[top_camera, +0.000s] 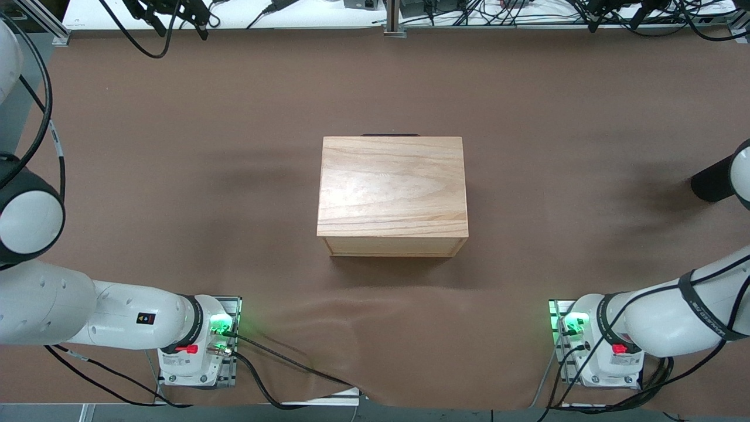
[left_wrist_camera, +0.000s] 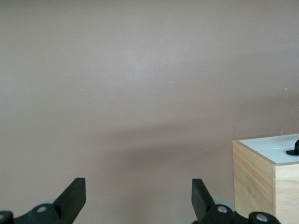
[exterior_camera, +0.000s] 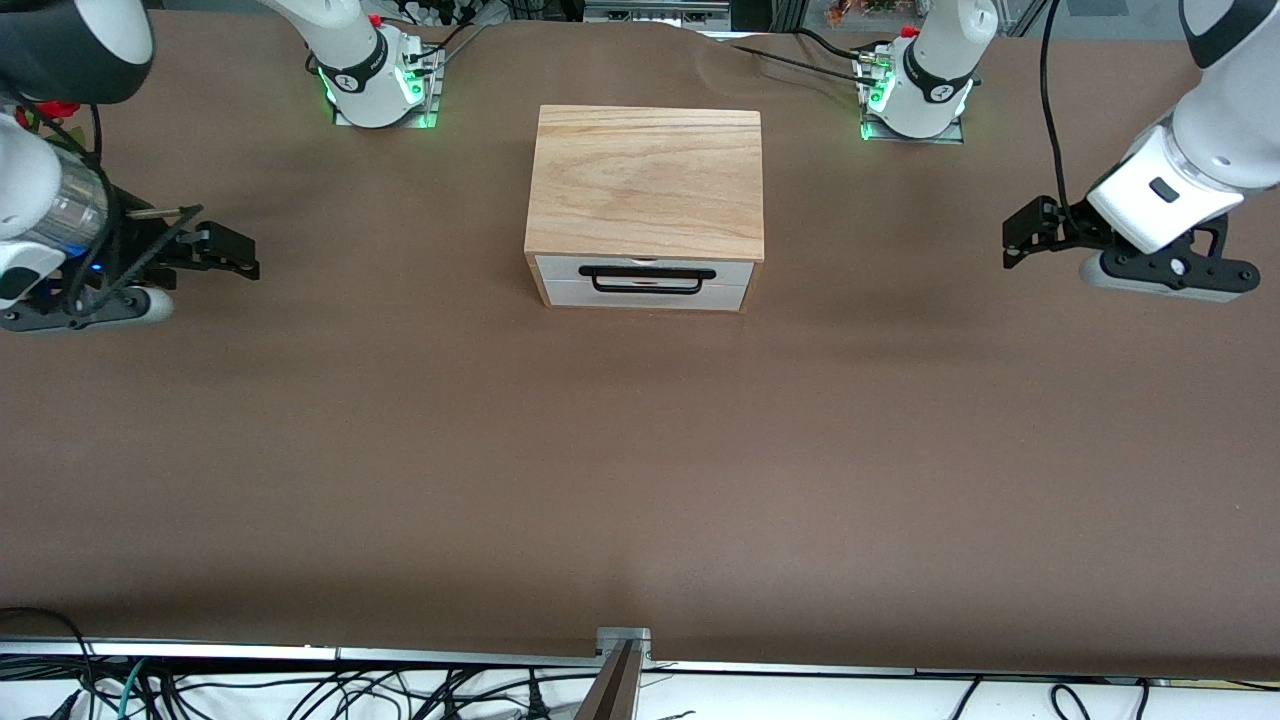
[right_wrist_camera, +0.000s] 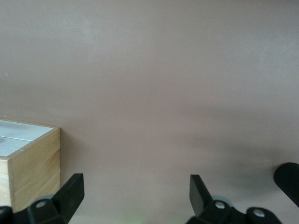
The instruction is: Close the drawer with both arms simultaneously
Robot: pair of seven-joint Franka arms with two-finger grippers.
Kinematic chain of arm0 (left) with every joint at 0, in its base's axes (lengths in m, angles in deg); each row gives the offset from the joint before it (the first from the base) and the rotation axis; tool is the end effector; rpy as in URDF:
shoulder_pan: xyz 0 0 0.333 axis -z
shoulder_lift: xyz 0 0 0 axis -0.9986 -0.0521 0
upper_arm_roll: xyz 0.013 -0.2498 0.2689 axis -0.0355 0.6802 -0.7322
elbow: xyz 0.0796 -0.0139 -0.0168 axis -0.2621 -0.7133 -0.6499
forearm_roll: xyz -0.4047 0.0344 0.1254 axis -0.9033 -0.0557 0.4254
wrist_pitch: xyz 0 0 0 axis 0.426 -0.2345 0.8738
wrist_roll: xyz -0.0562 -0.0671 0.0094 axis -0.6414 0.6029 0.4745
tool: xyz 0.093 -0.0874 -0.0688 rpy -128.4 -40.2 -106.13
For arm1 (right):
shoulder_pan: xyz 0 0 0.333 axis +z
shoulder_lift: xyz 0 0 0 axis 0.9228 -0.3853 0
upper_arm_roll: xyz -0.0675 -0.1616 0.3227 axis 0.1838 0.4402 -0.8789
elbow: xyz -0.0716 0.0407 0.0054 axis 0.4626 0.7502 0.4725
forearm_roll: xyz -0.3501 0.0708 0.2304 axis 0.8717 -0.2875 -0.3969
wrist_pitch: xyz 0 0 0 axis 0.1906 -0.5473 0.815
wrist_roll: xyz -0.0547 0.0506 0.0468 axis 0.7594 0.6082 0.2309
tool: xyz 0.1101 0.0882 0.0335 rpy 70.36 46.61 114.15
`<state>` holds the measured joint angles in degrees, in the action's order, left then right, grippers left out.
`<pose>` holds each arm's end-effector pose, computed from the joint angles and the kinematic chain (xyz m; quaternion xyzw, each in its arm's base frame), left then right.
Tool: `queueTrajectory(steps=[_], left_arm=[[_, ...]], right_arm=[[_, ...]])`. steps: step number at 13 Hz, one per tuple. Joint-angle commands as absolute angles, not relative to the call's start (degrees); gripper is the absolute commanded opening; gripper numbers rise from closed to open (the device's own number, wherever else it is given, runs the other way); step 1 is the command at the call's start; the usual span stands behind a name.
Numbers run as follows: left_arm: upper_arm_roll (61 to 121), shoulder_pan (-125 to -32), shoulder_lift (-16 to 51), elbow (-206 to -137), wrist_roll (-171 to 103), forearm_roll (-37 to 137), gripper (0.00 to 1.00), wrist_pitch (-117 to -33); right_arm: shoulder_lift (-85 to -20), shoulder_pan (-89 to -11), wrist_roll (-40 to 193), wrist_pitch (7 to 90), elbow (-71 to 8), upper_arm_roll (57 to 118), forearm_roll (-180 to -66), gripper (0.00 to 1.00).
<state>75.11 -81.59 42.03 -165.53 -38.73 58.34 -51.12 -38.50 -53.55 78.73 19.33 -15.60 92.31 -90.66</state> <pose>0.5873 -0.0837 0.5971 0.9982 -0.0557 -0.0197 0.0061 0.6321 0.0600 0.5867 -0.9964 -0.0552 0.0606 0.0212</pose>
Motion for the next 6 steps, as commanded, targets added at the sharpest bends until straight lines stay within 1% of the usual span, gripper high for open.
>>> queueTrajectory(steps=[1,6], left_arm=[[76.2,-82.7,42.8,-166.7,-38.4,59.6,1.0,-52.5],[76.2,-82.7,42.7,-166.5,-38.4,59.6,1.0,-52.3]], right_arm=[[-36.4,-59.0,78.0,18.1,-15.7,86.4,-88.8,1.0],[-36.3,-58.6,78.2,17.8,-15.4,86.5,-88.6,1.0]])
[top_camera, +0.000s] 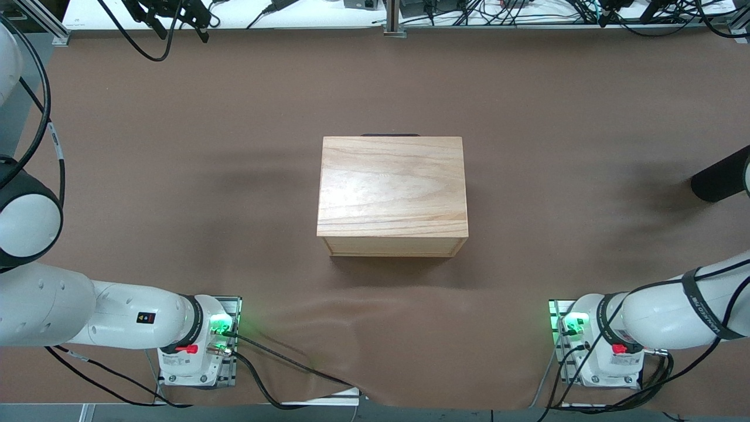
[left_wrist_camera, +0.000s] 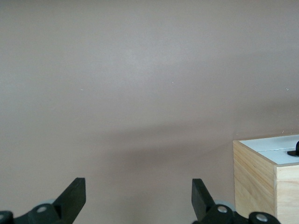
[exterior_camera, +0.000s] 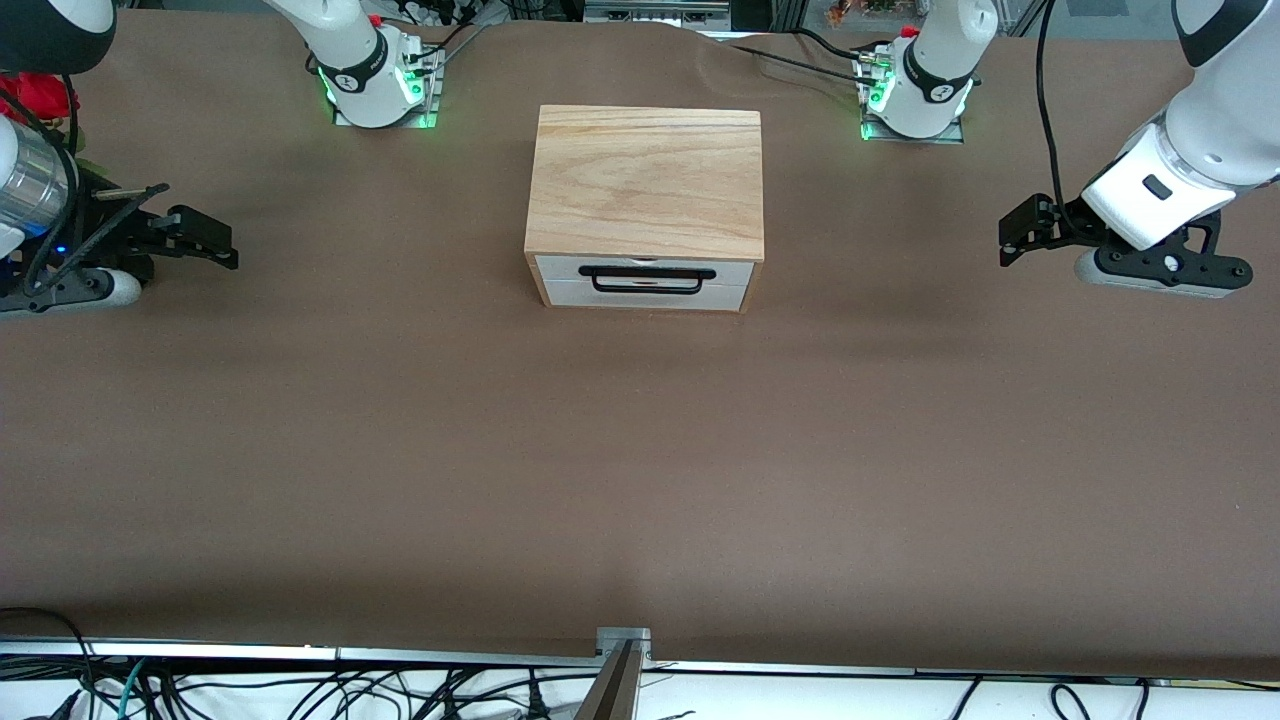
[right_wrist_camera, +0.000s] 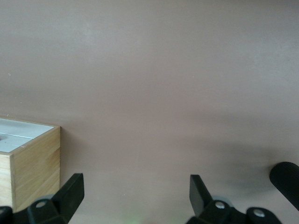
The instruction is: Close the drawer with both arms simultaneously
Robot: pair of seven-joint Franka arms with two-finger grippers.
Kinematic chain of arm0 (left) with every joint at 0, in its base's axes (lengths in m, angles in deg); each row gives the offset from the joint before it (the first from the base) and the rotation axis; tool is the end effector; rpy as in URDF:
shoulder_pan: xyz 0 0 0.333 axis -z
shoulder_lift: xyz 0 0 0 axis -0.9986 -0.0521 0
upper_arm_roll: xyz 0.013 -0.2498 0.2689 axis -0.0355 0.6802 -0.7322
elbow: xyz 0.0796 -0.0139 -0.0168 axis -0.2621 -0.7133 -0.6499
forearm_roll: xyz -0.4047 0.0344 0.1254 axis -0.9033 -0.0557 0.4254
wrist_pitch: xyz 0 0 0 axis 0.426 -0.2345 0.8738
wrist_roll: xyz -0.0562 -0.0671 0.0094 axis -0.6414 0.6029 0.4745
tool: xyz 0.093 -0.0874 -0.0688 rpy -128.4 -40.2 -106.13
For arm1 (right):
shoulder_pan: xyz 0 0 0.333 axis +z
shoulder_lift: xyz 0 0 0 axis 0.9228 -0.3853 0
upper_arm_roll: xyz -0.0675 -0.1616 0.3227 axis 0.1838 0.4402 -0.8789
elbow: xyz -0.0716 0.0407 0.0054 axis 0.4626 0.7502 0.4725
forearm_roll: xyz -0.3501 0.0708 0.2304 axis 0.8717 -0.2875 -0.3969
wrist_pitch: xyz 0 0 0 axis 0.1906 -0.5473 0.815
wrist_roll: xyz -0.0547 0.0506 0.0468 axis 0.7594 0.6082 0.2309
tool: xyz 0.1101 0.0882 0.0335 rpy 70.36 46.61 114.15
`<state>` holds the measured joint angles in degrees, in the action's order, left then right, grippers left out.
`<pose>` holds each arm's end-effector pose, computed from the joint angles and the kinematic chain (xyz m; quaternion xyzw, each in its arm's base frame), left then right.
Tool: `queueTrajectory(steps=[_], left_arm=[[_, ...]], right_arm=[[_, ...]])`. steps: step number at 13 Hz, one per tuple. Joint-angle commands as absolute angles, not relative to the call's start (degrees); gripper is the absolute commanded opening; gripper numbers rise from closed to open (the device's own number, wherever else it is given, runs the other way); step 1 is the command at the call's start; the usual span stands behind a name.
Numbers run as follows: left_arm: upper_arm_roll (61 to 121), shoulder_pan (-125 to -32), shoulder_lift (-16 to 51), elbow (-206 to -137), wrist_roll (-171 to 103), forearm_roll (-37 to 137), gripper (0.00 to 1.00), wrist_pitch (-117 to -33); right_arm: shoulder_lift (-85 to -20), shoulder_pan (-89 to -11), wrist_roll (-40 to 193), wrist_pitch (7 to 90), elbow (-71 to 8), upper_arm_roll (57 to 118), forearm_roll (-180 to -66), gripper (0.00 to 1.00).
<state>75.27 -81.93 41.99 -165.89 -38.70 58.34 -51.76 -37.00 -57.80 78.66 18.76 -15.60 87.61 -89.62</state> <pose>0.5887 -0.0820 0.5944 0.9984 -0.0538 -0.0176 0.0063 0.6244 0.0567 0.6014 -0.9966 -0.0599 0.0536 0.0203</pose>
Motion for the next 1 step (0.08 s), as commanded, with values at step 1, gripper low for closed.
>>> queueTrajectory(steps=[1], left_arm=[[76.1,-82.7,42.7,-166.4,-38.4,59.6,1.0,-52.3]], right_arm=[[-36.2,-58.6,78.3,17.7,-15.4,86.5,-88.6,1.0]])
